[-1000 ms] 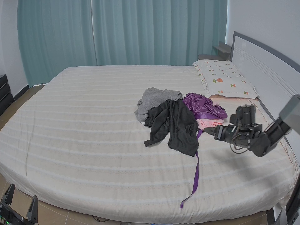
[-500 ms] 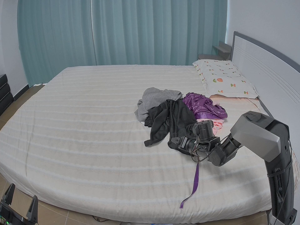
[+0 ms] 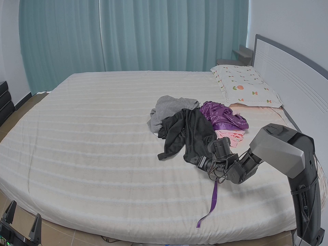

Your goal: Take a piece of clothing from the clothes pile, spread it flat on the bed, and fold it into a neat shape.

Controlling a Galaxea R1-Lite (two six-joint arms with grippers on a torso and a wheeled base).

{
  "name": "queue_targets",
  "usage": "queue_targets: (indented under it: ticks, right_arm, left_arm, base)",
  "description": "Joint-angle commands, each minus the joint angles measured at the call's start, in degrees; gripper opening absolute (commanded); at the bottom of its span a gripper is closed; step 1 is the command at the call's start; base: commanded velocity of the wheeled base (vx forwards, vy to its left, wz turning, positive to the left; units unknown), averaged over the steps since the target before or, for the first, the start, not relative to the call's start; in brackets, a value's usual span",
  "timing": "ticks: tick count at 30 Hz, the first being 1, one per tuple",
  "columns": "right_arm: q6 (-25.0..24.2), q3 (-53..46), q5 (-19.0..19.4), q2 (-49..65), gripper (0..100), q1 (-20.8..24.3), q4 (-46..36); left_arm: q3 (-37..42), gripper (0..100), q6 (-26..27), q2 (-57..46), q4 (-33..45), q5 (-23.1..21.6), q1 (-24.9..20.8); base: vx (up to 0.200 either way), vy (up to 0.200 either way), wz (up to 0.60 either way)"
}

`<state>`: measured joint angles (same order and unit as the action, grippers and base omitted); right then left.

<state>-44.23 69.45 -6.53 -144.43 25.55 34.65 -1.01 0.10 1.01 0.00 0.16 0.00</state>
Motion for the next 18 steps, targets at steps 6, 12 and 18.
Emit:
queue_targets:
  ticks: [6,12,18]
  right_arm:
    - [-2.4,1.8,-1.0,-0.7,100,0.0,-4.8]
    - [-3.0,3.7,-1.6,-1.3,100,0.0,-6.0]
    - [-3.0,13.5,-9.1,-5.9,100,-0.4,-7.9]
  left_arm:
    - [1.0,100,0.0,-1.0,0.0,0.0,0.0]
    - [1.0,100,0.0,-1.0,0.0,0.0,0.0]
    - [1.0,100,0.0,-1.0,0.0,0.0,0.0]
  base:
    - [0.0,0.0,0.0]
    - [0.0,0.0,0.0]
    - [0.0,0.0,0.0]
